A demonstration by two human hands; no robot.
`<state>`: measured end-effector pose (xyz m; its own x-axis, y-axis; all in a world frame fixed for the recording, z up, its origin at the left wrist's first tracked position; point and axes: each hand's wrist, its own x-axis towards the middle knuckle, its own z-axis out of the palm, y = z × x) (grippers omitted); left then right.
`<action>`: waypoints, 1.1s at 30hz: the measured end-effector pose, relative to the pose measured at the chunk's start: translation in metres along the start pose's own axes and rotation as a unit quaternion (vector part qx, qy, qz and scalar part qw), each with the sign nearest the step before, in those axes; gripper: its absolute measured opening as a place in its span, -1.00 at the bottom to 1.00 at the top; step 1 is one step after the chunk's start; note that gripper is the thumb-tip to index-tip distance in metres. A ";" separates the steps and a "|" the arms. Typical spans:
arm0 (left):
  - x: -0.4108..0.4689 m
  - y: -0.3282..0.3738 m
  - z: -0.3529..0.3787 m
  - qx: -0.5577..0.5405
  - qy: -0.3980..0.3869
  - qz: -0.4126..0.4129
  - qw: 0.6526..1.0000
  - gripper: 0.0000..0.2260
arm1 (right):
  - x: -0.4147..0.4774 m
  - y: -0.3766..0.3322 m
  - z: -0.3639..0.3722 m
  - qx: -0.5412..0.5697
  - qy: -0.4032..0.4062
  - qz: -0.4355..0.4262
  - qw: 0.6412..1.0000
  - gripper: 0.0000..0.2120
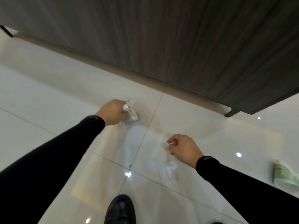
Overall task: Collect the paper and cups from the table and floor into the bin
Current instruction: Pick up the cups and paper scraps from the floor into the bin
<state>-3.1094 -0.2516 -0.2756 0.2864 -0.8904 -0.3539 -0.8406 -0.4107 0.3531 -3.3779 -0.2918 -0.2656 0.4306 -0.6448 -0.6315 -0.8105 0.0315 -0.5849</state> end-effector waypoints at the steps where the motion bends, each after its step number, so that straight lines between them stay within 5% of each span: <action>1: 0.013 -0.001 -0.001 0.007 -0.014 0.012 1.000 -0.65 | 0.000 0.002 -0.002 -0.001 0.003 0.002 1.000 -0.77; 7: 0.058 0.006 0.019 0.014 -0.068 -0.072 0.995 -0.39 | 0.004 0.014 -0.010 0.091 0.011 0.017 0.996 -0.81; 13: 0.059 0.019 0.026 0.028 -0.010 -0.047 0.998 -0.78 | -0.003 0.040 -0.003 -0.003 0.038 0.046 0.998 -0.76; 18: 0.036 0.017 0.030 -0.045 0.039 -0.014 0.998 -0.76 | -0.015 0.056 0.022 -0.136 -0.061 0.053 0.987 -0.35; 21: 0.019 0.025 0.026 -0.037 0.026 0.019 0.999 -0.94 | -0.014 0.055 0.028 -0.188 -0.059 0.011 0.980 -0.72; 23: 0.008 0.030 0.019 -0.043 0.008 0.041 0.998 -0.80 | -0.015 0.053 0.024 -0.199 -0.052 -0.001 0.979 -0.89; 28: -0.006 0.076 0.000 -0.022 -0.080 0.098 0.992 -0.83 | -0.027 0.063 -0.012 -0.041 0.079 0.046 0.995 -0.79; 33: -0.007 0.178 0.015 0.023 -0.169 0.239 0.956 -0.80 | -0.065 0.099 -0.053 0.210 0.203 0.116 0.949 -0.94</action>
<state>-3.2674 -0.3157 -0.2232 -0.2943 -0.8566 -0.4237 -0.8593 0.0432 0.5096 -3.5075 -0.2877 -0.2558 0.0023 -0.8222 -0.5692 -0.5975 0.4553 -0.6601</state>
